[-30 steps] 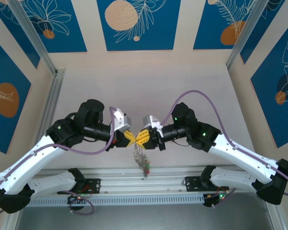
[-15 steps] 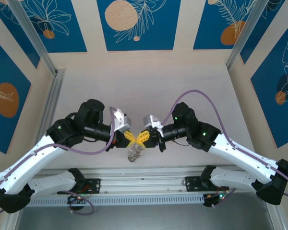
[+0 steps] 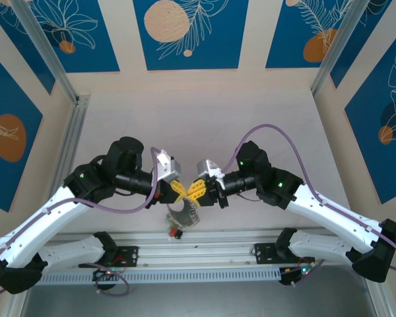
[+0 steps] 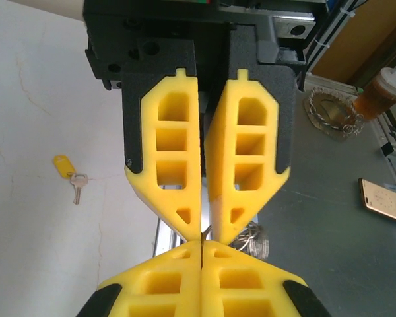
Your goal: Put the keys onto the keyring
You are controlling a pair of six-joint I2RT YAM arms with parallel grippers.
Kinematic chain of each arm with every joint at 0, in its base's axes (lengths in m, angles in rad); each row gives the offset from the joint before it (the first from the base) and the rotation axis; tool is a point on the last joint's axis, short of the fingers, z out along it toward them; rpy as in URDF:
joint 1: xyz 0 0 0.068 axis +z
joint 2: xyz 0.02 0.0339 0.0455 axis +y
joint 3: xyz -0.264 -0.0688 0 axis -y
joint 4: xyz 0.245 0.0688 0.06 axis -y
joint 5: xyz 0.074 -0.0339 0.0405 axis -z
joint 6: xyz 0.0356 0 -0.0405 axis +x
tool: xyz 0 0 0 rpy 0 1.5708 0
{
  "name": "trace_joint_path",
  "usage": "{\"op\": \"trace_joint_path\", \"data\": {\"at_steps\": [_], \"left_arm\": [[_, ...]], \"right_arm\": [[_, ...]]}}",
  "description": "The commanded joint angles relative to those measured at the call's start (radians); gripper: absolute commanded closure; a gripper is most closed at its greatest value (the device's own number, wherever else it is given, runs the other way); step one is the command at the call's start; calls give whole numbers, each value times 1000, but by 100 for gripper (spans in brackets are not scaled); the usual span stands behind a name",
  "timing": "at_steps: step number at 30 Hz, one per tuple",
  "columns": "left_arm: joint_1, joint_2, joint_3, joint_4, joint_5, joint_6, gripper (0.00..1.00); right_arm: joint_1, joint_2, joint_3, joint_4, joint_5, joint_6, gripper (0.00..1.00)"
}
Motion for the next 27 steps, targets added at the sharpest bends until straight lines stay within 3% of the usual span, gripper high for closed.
{"op": "trace_joint_path", "data": {"at_steps": [1, 3, 12, 13, 15, 17, 22, 27], "left_arm": [[-3, -9, 29, 49, -2, 12, 100], [-3, -3, 32, 49, -2, 12, 100], [-3, -10, 21, 66, 14, 5, 100], [-3, -12, 18, 68, 11, 4, 97], [-2, -27, 10, 78, 10, -4, 70], [-3, -48, -1, 98, 10, -16, 57], [-3, -107, -64, 185, 10, -61, 53], [-3, -116, -115, 268, 28, -110, 53]], "right_arm": [[3, -11, -21, -5, -52, 1, 95], [1, -12, -22, -3, -52, 3, 100], [-13, -4, -19, 3, -49, 10, 100], [-19, -8, -24, 13, -52, 15, 100], [-43, -38, -54, 74, -84, 52, 100], [-69, -74, -96, 177, -134, 119, 100], [-78, -146, -187, 389, -168, 244, 100], [-48, -207, -302, 682, -117, 345, 100]]}}
